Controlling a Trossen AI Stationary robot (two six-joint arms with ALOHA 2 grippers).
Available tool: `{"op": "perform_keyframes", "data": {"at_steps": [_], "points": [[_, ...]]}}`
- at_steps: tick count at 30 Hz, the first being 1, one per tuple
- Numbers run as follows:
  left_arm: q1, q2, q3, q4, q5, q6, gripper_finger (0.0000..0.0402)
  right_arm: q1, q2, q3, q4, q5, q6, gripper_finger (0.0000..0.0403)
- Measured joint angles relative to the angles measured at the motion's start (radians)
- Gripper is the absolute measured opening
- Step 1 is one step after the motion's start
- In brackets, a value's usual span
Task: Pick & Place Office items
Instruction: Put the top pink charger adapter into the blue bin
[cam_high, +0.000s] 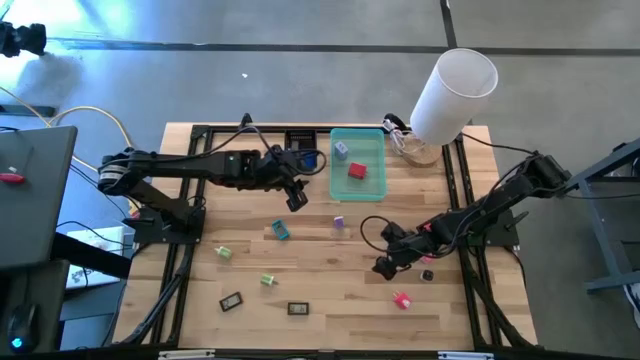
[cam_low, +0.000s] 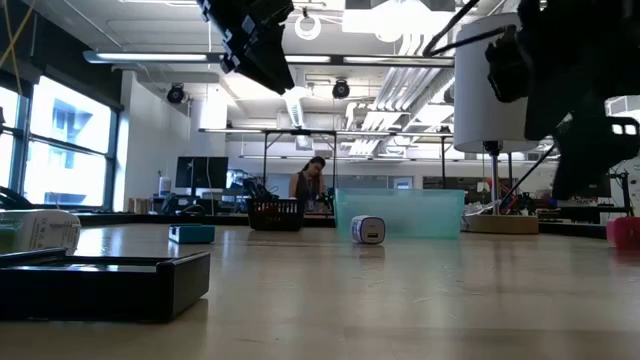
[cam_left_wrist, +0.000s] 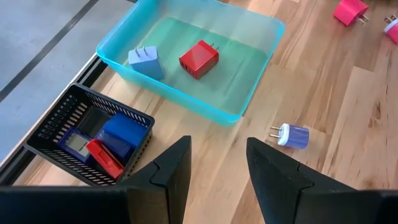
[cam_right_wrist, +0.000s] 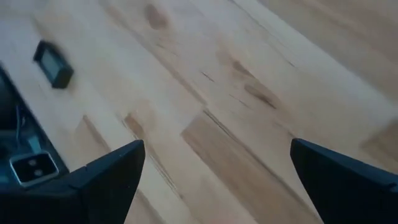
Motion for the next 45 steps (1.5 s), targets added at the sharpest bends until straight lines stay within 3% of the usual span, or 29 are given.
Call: {"op": "perform_keyframes", "data": {"at_steps": [7,13,16,25,31,33,36,45], "points": [[0.009,0.001,0.0,-0.003,0.0,0.004,0.0148,-0.001,-0.022,0.0,-0.102,-0.004,0.224,0.0391],[0.013,0.001,0.0,-0.002,0.0,0.048,0.0148,-0.022,-0.107,0.001,-0.101,0.029,0.118,0.0391],[0.013,0.001,0.0,-0.002,0.0,0.048,0.0148,-0.028,-0.175,0.001,-0.152,0.054,0.178,0.0391],[0.013,0.001,0.0,-0.001,0.0,0.047,0.0148,-0.006,-0.271,0.0,-0.606,0.025,0.496,0.0391],[0.013,0.001,0.0,0.007,0.0,0.047,0.0148,-0.007,-0.269,0.0,-0.765,0.007,0.631,0.0391],[0.013,0.001,0.0,0.013,0.0,0.046,0.0148,-0.007,-0.268,0.0,-0.813,0.045,0.683,0.0391],[0.013,0.001,0.0,0.024,0.0,0.045,0.0148,-0.008,-0.268,-0.013,-0.843,0.162,0.741,0.0391],[0.013,0.001,0.0,0.047,0.0,0.045,0.0148,-0.033,-0.25,-0.012,-0.835,0.159,0.737,0.0391]]}}
